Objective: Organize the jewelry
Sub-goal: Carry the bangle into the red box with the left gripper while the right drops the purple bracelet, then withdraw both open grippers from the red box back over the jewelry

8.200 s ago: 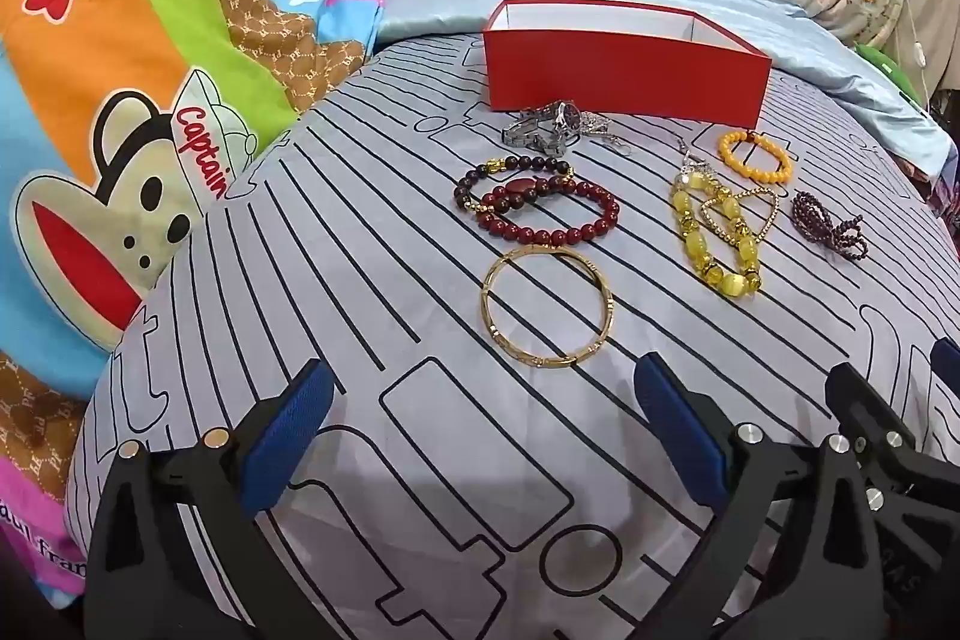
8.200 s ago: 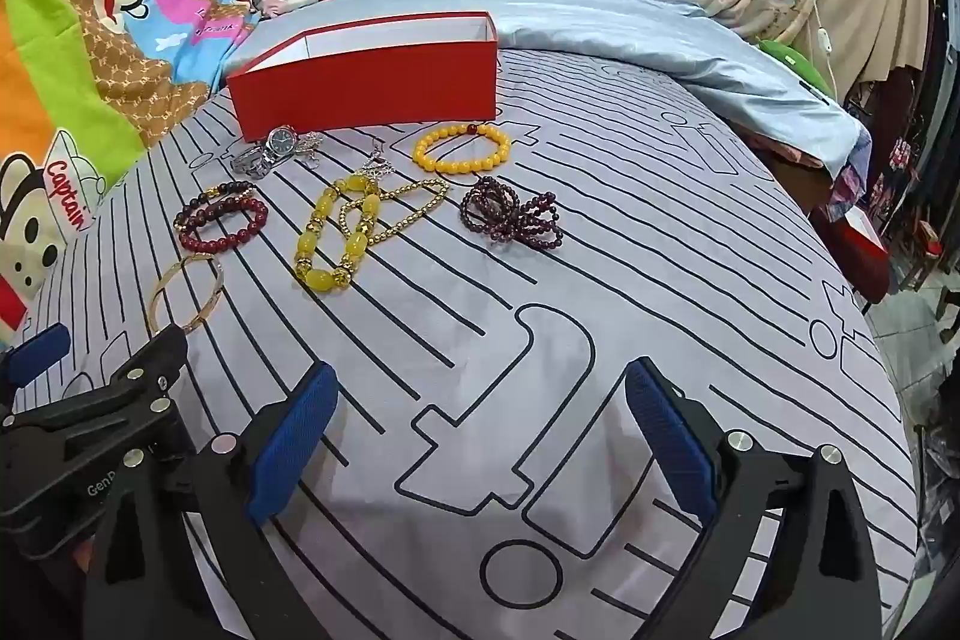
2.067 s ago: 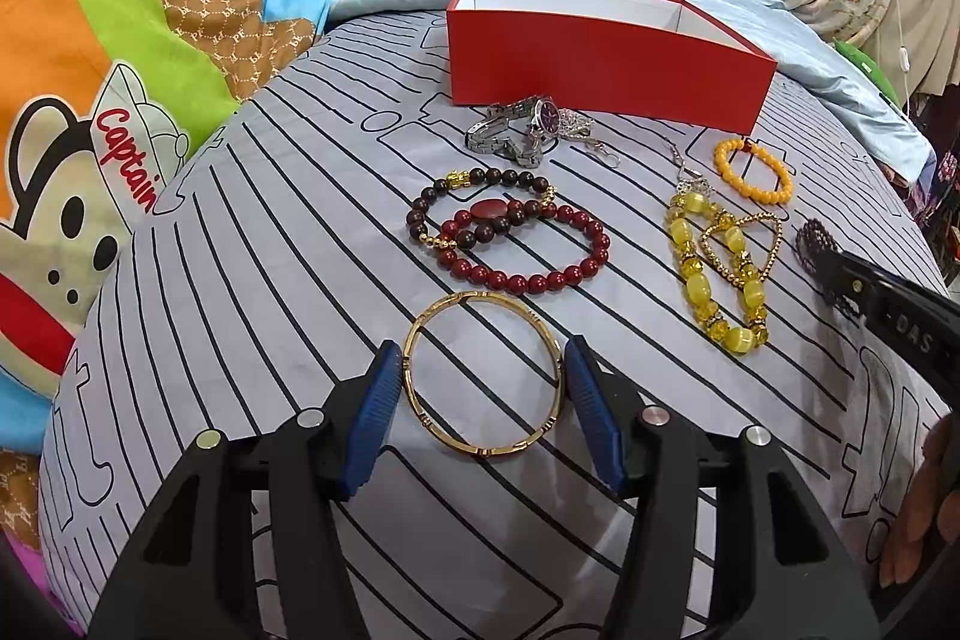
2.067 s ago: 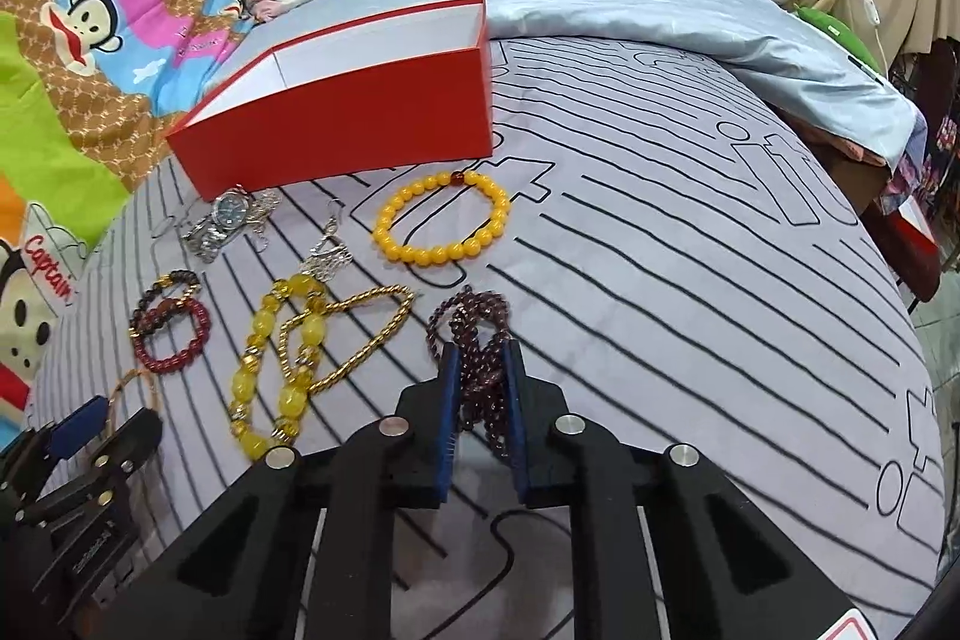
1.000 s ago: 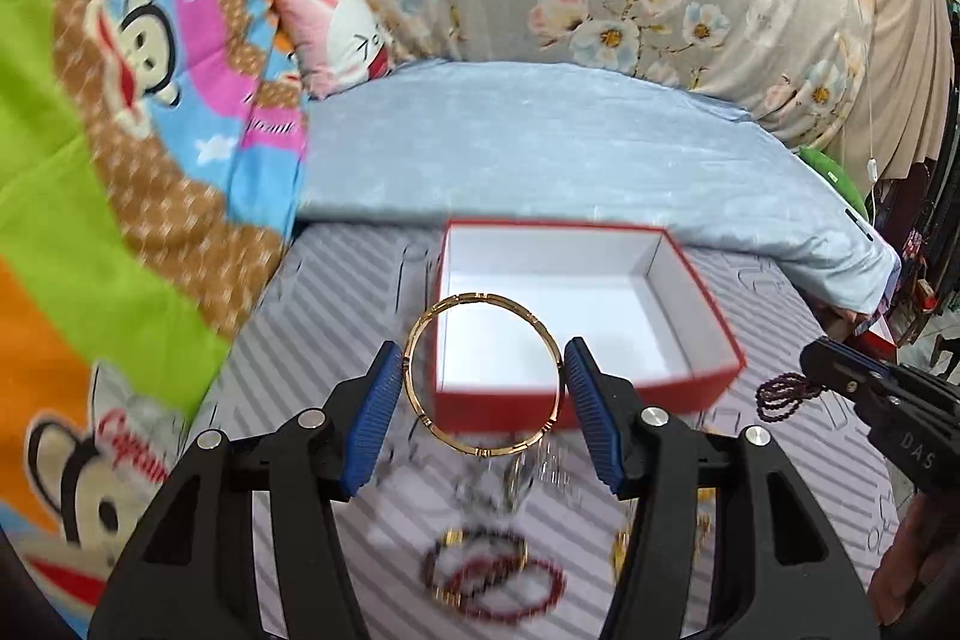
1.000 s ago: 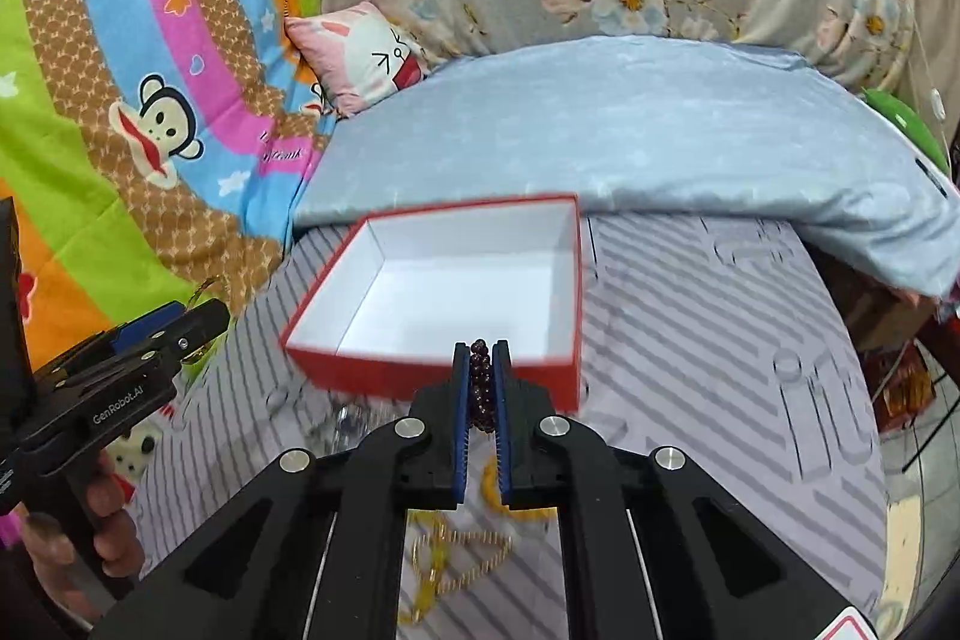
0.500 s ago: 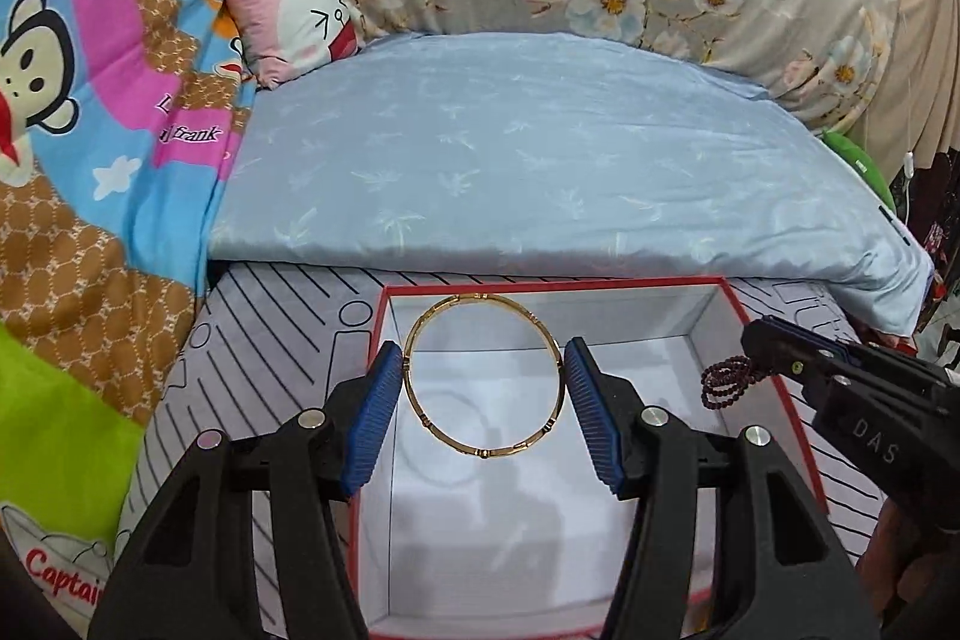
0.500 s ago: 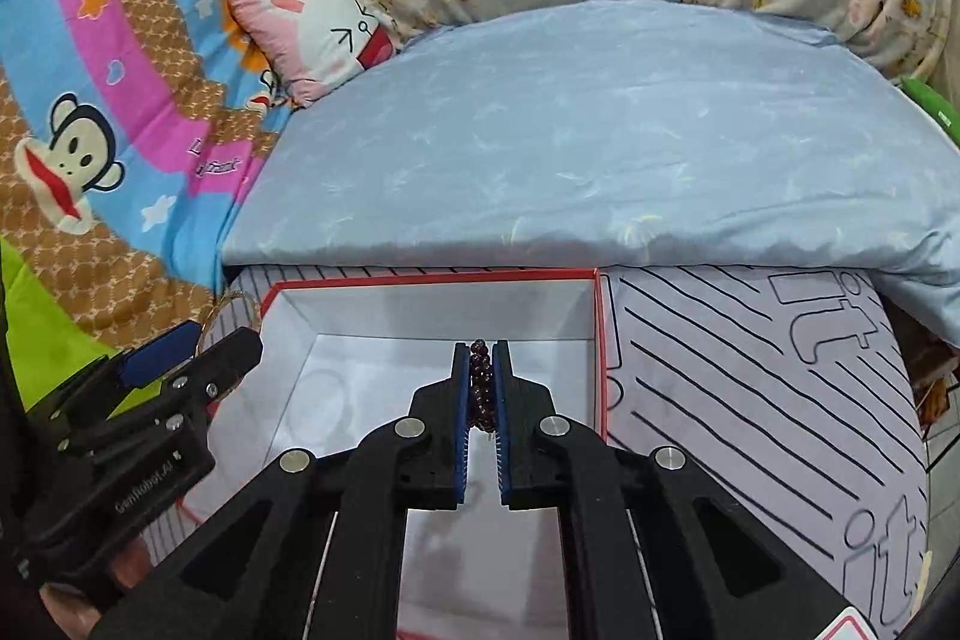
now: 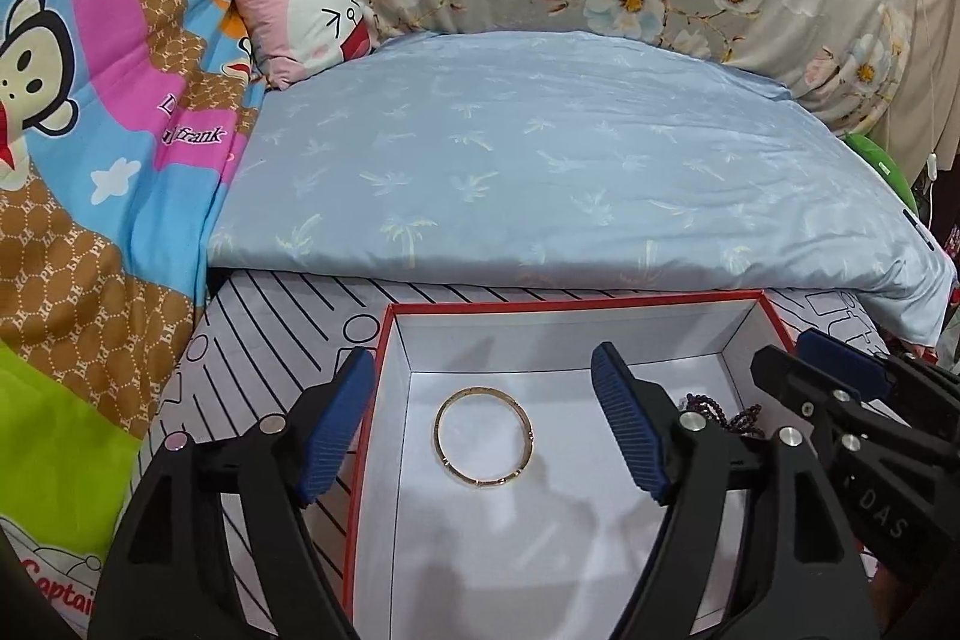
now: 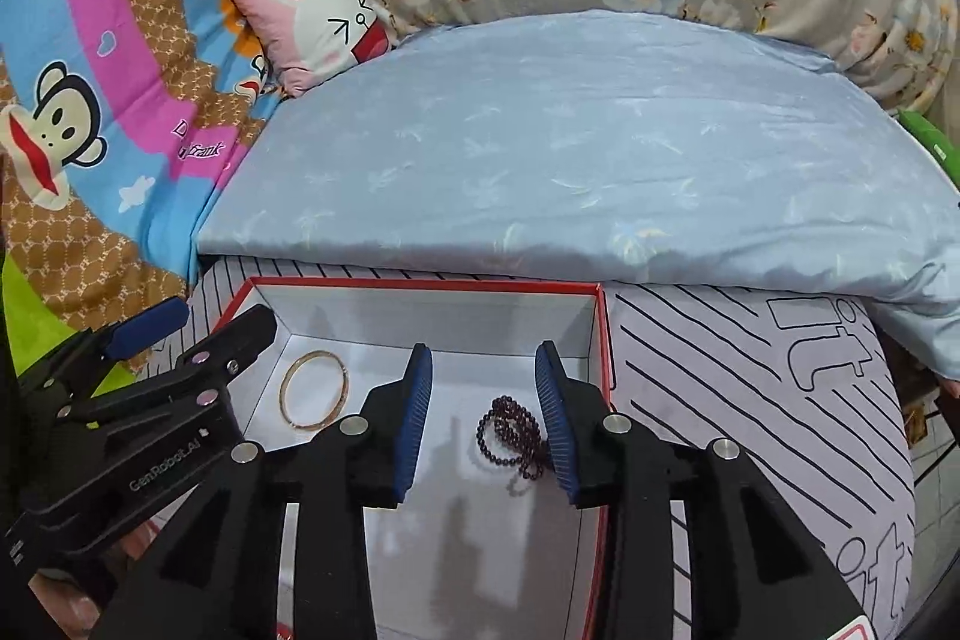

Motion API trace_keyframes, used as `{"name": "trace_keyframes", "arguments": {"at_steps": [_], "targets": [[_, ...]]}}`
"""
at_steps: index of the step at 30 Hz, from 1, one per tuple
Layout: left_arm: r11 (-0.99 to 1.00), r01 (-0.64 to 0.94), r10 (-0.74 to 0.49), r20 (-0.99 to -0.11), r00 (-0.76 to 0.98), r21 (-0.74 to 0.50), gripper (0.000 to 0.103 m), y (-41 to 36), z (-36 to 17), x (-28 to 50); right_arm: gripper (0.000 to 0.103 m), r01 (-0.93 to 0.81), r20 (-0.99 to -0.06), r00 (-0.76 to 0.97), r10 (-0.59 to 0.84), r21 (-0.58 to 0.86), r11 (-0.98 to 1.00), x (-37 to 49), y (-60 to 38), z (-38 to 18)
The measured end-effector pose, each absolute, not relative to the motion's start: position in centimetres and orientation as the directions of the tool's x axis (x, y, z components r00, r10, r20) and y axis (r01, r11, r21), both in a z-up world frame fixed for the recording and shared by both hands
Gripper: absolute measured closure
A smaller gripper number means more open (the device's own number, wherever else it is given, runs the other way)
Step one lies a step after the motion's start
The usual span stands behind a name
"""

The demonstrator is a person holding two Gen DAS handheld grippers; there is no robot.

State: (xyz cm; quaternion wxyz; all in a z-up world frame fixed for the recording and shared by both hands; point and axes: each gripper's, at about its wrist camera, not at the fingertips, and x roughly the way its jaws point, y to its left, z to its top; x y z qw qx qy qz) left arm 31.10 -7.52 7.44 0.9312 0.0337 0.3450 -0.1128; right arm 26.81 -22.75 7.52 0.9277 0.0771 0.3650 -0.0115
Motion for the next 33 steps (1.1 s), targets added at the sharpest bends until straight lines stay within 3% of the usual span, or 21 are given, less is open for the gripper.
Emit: {"name": "trace_keyframes", "arguments": {"at_steps": [12,15,19,33], "targets": [[0.973,0.231,-0.190,-0.609,0.770,-0.012,0.032,-5.1,10.0,24.3,0.065,0.085,-0.642,0.766,0.025,0.140,0.987,18.4,-22.9,9.6],[0.973,0.229,-0.196,-0.588,0.784,-0.020,0.024,-3.9,10.6,21.4,0.065,0.099,-0.647,0.762,0.018,0.144,0.985,16.2,-23.0,9.3],[0.976,0.219,-0.181,-0.570,0.801,-0.002,0.022,-2.4,10.7,18.2,0.065,0.112,-0.661,0.750,0.010,0.142,0.983,12.7,-22.6,8.3],[0.983,0.174,-0.161,-0.703,0.693,-0.054,0.022,2.0,2.6,10.4,0.065,0.132,-0.744,0.668,0.033,0.161,0.978,4.0,-20.3,2.2]]}}
